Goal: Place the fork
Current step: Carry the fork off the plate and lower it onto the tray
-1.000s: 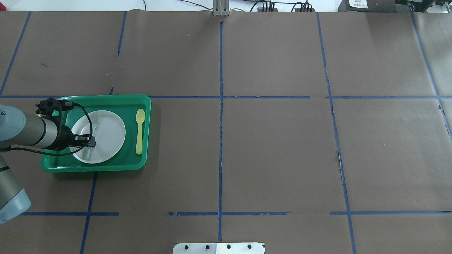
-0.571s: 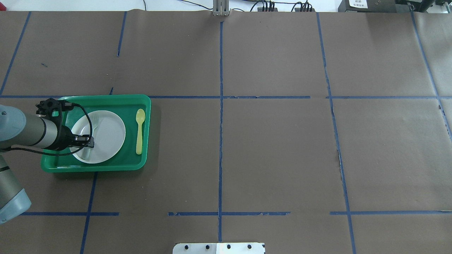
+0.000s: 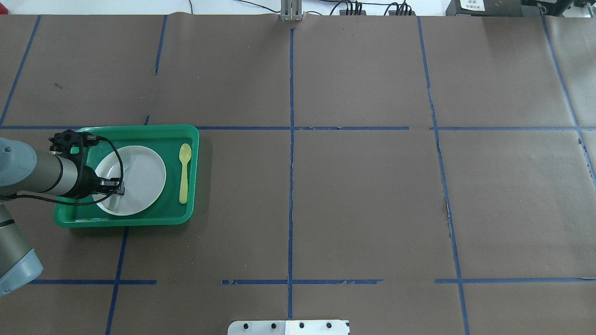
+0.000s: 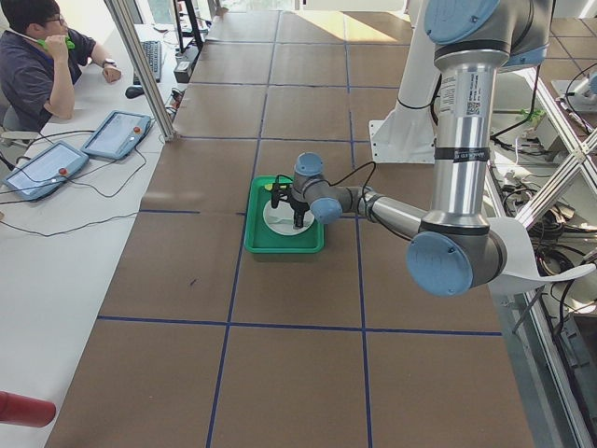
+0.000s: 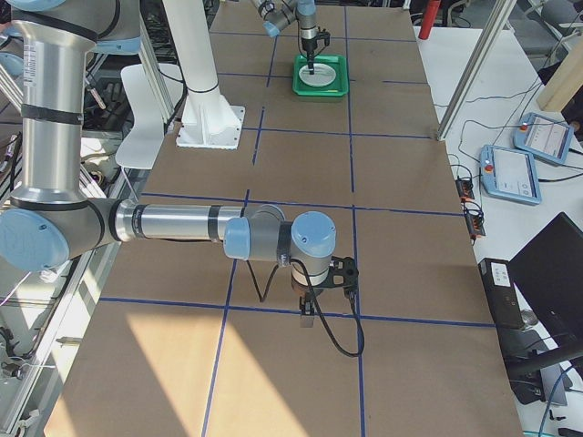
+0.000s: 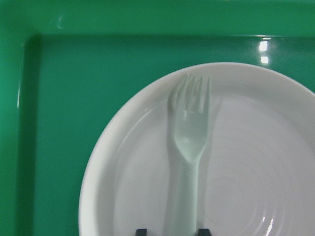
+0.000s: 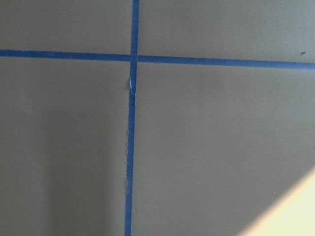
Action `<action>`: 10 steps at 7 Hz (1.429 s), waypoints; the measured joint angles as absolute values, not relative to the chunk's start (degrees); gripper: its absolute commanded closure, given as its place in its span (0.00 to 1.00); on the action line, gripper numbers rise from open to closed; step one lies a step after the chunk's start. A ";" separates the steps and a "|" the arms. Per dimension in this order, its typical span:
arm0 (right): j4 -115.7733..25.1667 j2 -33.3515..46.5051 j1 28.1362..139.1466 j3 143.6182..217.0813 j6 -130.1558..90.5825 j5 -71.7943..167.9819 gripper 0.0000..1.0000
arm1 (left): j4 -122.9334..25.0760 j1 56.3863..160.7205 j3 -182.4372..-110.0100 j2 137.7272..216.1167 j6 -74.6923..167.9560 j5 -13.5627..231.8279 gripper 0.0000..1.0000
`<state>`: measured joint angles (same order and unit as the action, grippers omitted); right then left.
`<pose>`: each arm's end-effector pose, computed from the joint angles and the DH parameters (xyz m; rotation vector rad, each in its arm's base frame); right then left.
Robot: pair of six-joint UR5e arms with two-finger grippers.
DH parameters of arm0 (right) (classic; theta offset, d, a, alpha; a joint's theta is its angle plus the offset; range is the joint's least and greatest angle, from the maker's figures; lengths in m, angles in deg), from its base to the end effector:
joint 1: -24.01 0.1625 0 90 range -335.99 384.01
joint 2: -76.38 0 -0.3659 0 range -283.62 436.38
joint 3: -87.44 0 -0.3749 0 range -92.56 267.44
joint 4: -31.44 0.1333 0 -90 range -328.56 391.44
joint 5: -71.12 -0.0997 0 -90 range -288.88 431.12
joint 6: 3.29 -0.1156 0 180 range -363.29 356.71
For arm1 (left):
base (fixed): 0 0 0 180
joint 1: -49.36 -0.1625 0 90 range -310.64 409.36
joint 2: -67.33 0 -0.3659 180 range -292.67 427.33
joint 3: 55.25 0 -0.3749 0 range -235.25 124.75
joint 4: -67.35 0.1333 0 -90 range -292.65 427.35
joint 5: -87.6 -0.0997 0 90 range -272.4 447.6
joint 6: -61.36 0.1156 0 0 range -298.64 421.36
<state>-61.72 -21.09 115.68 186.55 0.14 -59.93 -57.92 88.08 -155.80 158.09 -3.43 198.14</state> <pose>0.0697 -0.4227 0.6044 0.0065 -0.7168 -0.0199 0.3474 -0.3974 0.4568 0.1384 0.8607 -0.0750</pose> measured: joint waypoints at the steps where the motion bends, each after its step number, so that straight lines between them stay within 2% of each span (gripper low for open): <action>1: -61.72 -21.09 115.68 186.55 0.14 -59.93 0.00 | -57.85 88.05 -155.77 158.11 -3.92 198.18 1.00; 6: -61.72 -21.09 115.68 186.58 0.14 -59.93 0.00 | -57.75 88.95 -157.63 157.60 -5.19 198.67 1.00; 9: -61.72 -21.09 115.68 186.55 0.14 -59.93 0.00 | -57.86 91.92 -158.60 154.28 0.70 199.13 1.00; 10: -61.72 -21.09 115.68 186.53 0.14 -59.93 0.00 | -58.03 92.40 -158.48 152.90 2.77 199.16 0.32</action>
